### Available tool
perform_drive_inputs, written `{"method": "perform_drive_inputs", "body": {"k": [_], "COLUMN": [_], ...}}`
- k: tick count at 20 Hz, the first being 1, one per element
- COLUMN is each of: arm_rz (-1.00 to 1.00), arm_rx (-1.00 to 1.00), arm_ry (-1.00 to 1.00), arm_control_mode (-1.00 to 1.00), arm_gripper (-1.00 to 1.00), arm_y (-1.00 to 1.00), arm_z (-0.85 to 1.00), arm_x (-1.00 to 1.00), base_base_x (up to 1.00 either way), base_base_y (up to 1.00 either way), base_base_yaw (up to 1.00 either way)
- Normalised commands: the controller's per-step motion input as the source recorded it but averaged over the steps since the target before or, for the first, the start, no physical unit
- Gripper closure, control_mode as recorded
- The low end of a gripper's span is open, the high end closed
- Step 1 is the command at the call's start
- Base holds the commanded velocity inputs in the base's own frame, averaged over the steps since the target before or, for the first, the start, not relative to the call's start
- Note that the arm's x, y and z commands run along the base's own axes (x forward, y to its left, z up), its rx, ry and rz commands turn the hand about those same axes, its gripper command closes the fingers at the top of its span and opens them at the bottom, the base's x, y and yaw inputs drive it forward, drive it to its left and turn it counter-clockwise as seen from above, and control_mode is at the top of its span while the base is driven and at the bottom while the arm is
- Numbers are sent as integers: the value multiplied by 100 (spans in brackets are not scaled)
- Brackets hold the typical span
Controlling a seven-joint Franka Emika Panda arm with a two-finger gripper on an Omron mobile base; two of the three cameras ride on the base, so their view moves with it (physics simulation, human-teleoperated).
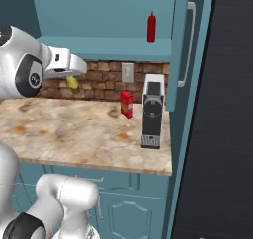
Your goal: Pick the jam and honey bottle from the counter and place them in the cabinets closest to them.
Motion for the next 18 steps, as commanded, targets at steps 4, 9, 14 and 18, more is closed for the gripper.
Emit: {"method": "perform_drive_inputs", "body": {"k": [4,9,14,18], "arm_rz": [-1,0,0,0], "arm_rx": [9,3,4,5], "arm_ry": [-4,-20,-12,-3], "arm_control_mode": [-100,-100,-100,-100], "arm_gripper": [100,100,100,100], "arm_y": [-2,-2,0,0], "arm_z": [61,23,39,28], "arm_x": [-6,-16,11,45], "base_base_x": [0,0,0,0], "base_base_y": [0,0,0,0], "base_base_yaw": [0,0,0,0]}}
